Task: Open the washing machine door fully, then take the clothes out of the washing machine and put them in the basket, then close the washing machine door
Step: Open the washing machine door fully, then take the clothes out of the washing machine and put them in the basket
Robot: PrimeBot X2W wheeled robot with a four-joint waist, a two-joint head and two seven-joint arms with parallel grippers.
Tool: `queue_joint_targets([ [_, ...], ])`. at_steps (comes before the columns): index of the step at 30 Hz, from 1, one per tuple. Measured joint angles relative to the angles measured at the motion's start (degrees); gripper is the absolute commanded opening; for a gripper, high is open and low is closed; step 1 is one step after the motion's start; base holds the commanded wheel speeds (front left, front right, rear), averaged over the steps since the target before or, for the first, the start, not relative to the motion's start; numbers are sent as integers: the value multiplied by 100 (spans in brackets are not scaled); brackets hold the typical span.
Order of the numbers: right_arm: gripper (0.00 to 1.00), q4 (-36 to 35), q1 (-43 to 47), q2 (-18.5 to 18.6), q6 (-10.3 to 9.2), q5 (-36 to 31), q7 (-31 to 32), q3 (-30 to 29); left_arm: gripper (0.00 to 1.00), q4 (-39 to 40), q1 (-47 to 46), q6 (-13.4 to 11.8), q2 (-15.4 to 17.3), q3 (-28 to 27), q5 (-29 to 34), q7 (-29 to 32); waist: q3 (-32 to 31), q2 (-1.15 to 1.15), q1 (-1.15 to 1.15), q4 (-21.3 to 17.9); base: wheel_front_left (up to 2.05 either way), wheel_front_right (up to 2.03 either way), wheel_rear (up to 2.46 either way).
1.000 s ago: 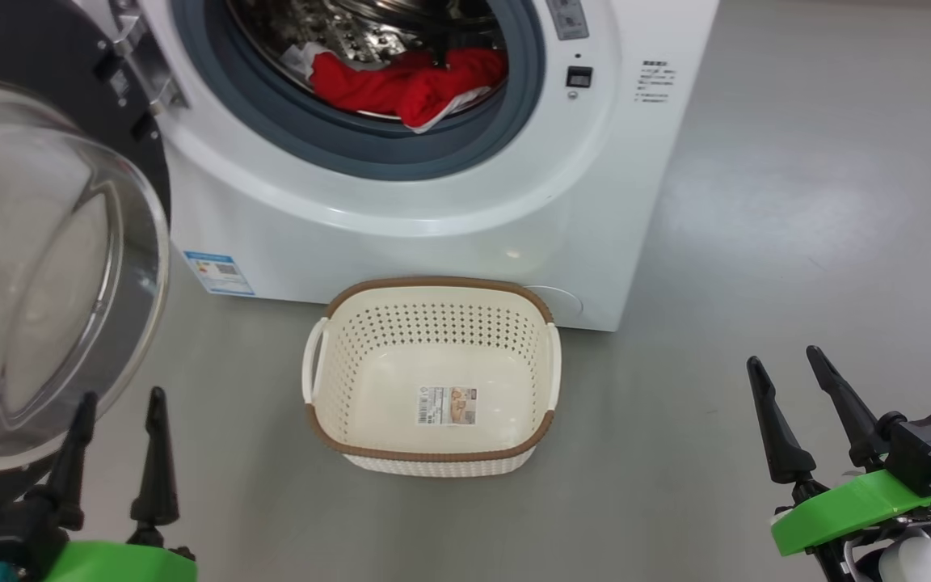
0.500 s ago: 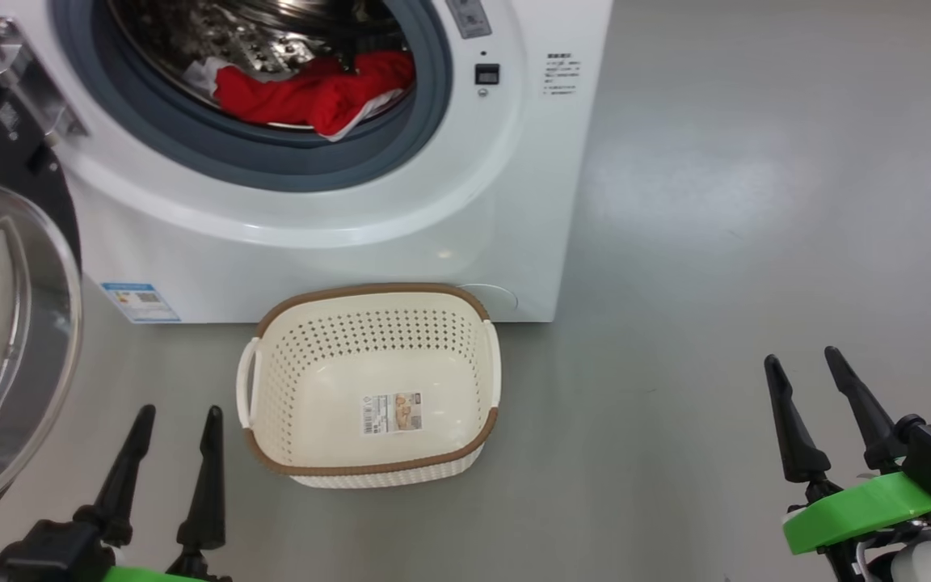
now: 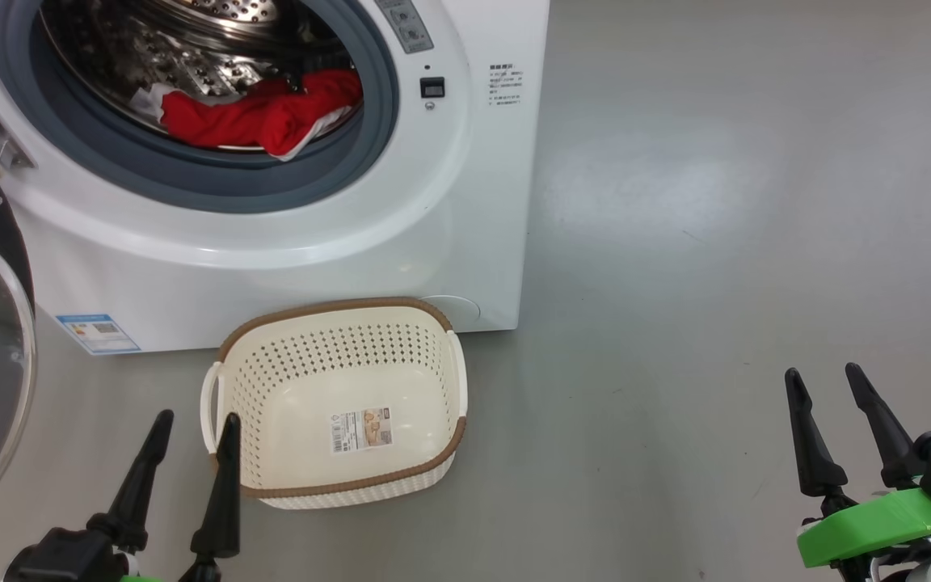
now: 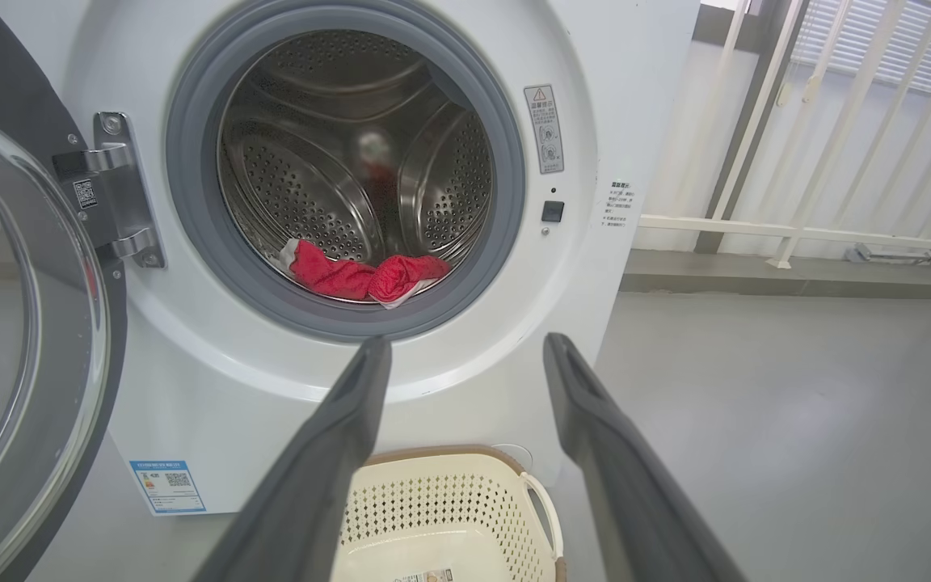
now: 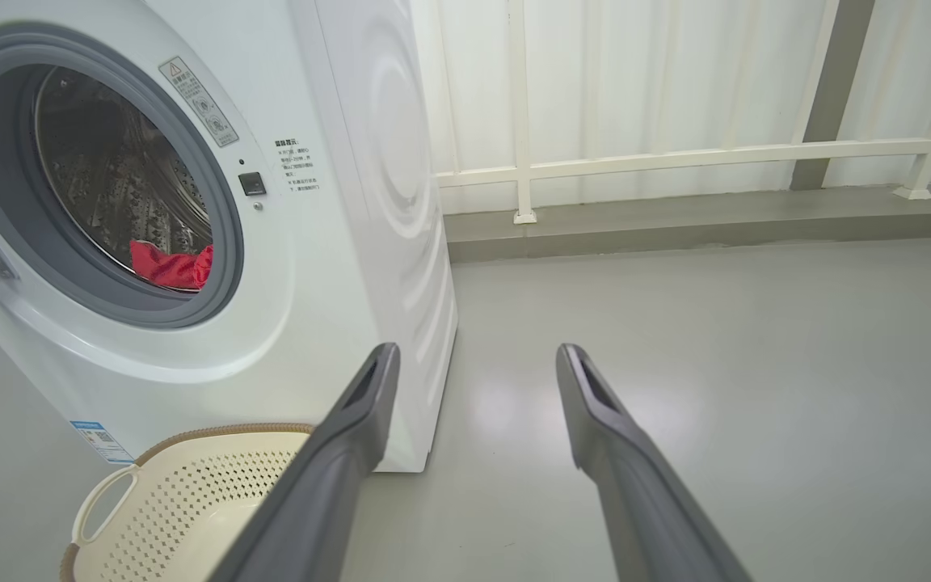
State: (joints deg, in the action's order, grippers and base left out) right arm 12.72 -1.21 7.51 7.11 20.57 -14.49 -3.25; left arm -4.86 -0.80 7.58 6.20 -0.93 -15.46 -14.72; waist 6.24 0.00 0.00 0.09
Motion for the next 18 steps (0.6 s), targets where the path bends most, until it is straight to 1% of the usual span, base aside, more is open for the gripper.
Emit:
queue_joint_targets([
  [7, 100, -52, 1, -27, 0, -1, 0, -130, 100, 16, 4, 0, 15, 76, -35, 0, 13, 0, 0, -66, 0, 0, 0],
  [18, 100, -80, 4, -35, 0, -30, 0, -174, 100, 81, 46, 0, 59, 100, -79, 0, -39, 0, 0, -39, 0, 0, 0],
])
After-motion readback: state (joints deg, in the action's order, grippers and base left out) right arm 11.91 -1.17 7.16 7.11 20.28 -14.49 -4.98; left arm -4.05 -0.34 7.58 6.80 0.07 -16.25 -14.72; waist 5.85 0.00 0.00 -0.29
